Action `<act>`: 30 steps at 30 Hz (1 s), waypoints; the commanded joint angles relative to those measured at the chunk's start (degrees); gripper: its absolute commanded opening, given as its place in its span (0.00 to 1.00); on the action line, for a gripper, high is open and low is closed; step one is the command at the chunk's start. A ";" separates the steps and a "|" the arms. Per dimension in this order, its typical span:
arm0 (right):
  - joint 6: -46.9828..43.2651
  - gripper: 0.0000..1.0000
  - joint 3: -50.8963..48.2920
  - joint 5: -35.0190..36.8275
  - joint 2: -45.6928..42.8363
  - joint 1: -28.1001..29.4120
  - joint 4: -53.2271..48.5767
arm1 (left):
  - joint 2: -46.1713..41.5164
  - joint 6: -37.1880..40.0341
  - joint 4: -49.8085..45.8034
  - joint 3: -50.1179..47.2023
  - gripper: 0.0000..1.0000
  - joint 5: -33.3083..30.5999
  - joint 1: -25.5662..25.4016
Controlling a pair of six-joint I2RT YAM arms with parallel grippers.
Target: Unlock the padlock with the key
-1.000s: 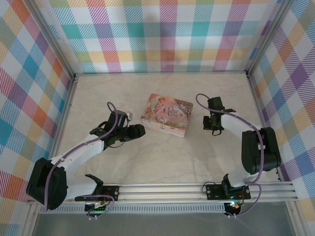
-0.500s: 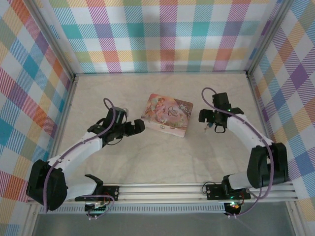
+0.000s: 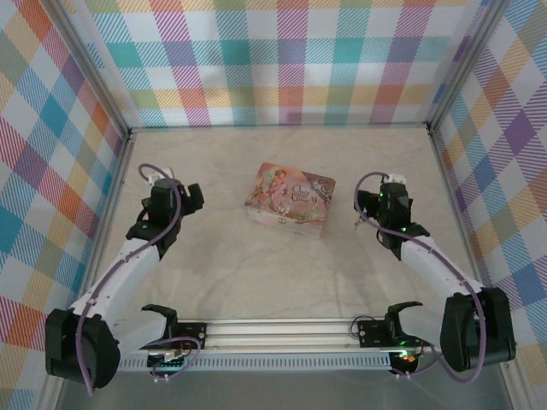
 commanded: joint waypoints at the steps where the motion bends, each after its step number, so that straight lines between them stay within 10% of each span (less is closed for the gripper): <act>1: -5.55 0.99 -1.98 3.88 3.97 -0.35 14.34 | 4.16 7.23 16.49 -5.35 1.00 -1.89 3.47; 9: -11.56 1.00 -9.83 4.98 12.94 -0.79 37.54 | 18.58 9.18 41.89 -14.35 1.00 0.92 4.72; 16: -12.16 1.00 -13.72 -18.10 22.74 -8.59 54.36 | 29.07 13.20 58.81 -17.44 1.00 8.31 5.02; 30: -9.90 1.00 -9.50 -16.11 21.88 -9.79 44.48 | 27.80 12.13 55.10 -16.83 1.00 6.03 4.78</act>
